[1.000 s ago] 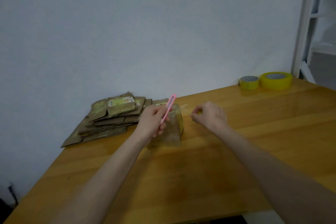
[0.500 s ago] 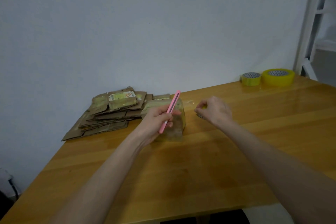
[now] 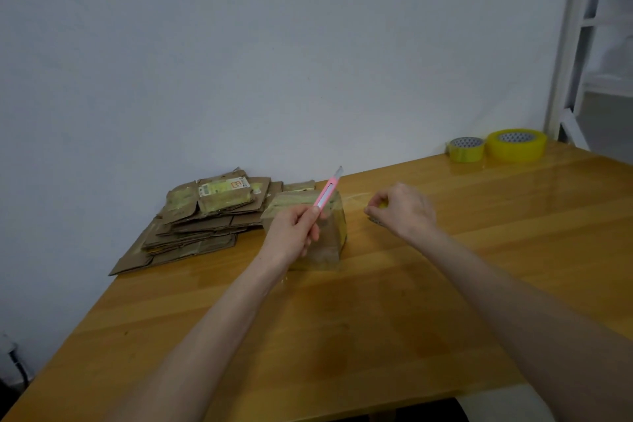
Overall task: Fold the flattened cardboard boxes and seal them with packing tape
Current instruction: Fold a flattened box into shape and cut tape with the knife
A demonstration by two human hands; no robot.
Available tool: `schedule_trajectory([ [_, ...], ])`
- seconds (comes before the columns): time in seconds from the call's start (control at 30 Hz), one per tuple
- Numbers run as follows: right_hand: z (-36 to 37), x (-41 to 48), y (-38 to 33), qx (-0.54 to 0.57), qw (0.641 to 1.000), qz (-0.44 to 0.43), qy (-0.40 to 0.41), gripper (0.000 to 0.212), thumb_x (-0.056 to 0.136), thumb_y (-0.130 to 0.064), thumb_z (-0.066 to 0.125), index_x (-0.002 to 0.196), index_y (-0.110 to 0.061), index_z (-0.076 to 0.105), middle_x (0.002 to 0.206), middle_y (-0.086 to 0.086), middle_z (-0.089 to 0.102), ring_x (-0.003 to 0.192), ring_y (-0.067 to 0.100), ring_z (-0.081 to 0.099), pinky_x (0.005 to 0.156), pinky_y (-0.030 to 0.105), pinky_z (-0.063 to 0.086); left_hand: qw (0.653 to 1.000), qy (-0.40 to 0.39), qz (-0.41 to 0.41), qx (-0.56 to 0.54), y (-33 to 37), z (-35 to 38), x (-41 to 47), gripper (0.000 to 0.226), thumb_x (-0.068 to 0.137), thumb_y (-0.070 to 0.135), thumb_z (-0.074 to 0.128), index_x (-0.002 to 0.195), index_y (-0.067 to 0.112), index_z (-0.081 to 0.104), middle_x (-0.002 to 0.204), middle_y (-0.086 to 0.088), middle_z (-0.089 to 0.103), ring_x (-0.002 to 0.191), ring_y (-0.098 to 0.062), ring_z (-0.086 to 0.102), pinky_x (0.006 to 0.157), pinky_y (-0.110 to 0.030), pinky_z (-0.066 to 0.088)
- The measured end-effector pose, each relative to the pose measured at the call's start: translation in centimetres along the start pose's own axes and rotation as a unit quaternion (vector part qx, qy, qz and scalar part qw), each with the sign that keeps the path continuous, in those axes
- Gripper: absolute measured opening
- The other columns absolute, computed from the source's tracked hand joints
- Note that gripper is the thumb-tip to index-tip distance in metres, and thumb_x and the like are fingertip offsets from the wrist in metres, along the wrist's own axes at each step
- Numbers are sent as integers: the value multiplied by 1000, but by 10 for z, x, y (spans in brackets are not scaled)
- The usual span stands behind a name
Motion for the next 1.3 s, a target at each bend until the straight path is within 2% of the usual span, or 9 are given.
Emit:
schedule_trajectory([
  [0.17,-2,1,2,0,1000,0,1,16,86,-43,63,91,-31,72,109,0,65,92,21,60,68,27,45,992,55,26,109,7,-5,4,29,100,30,43,83,17,63,58,4,53,45,-6,41,42,-15,34],
  [0.3,-1,1,2,0,1000,2,-1,16,87,-44,63,93,-31,72,103,-1,66,84,18,58,63,26,44,969,92,78,215,27,-3,6,34,103,29,32,92,12,59,67,3,51,52,-8,42,43,-14,34],
  [0.4,-1,1,2,-1,1000,2,-3,16,87,-43,63,93,-31,72,103,-2,65,85,18,58,63,26,43,956,86,89,266,37,2,9,25,102,26,39,105,13,60,69,8,50,51,-5,42,41,-13,34],
  [0.5,-2,1,1,-16,1000,-3,-5,15,87,-41,62,93,-31,72,104,-2,64,87,20,59,64,27,43,929,82,133,336,43,9,7,26,98,25,47,121,17,57,83,7,54,67,-8,50,54,-13,37],
  [0.63,-2,-1,1,-49,999,-15,-15,16,89,-37,60,98,-30,71,107,-2,64,90,18,59,70,28,47,899,54,138,412,32,24,4,40,100,24,43,140,29,45,95,3,60,79,-12,57,72,-27,54],
  [0.77,-3,0,2,-76,997,-26,-13,19,90,-39,60,100,-28,71,109,-3,63,92,17,58,68,27,42,887,60,117,443,29,26,2,43,100,22,42,142,30,40,98,0,59,80,-12,55,74,-26,54],
  [0.87,-1,0,1,-79,996,-30,-11,18,90,-38,60,99,-27,71,105,-4,65,80,13,52,64,26,42,878,56,106,464,31,29,3,43,100,20,41,142,30,42,97,0,60,81,-13,57,73,-27,54],
  [1.03,0,-1,-5,-92,995,-44,-3,18,91,-36,59,100,-26,71,108,-3,62,82,14,52,67,26,43,859,45,73,504,38,32,11,34,100,25,40,131,27,53,74,6,50,61,-8,48,50,-20,39],
  [1.3,2,-3,-15,-98,993,-66,-3,18,91,-35,57,99,-26,70,108,-1,61,93,19,58,73,30,41,830,36,53,554,44,41,23,34,103,36,33,102,17,61,69,2,48,63,-13,50,63,-28,50],
])
Point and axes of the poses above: each hand's wrist, its own x-axis towards the middle knuckle, its own z-axis out of the palm, y = z × x, the point moved 9 cm from there along x, towards the middle knuckle
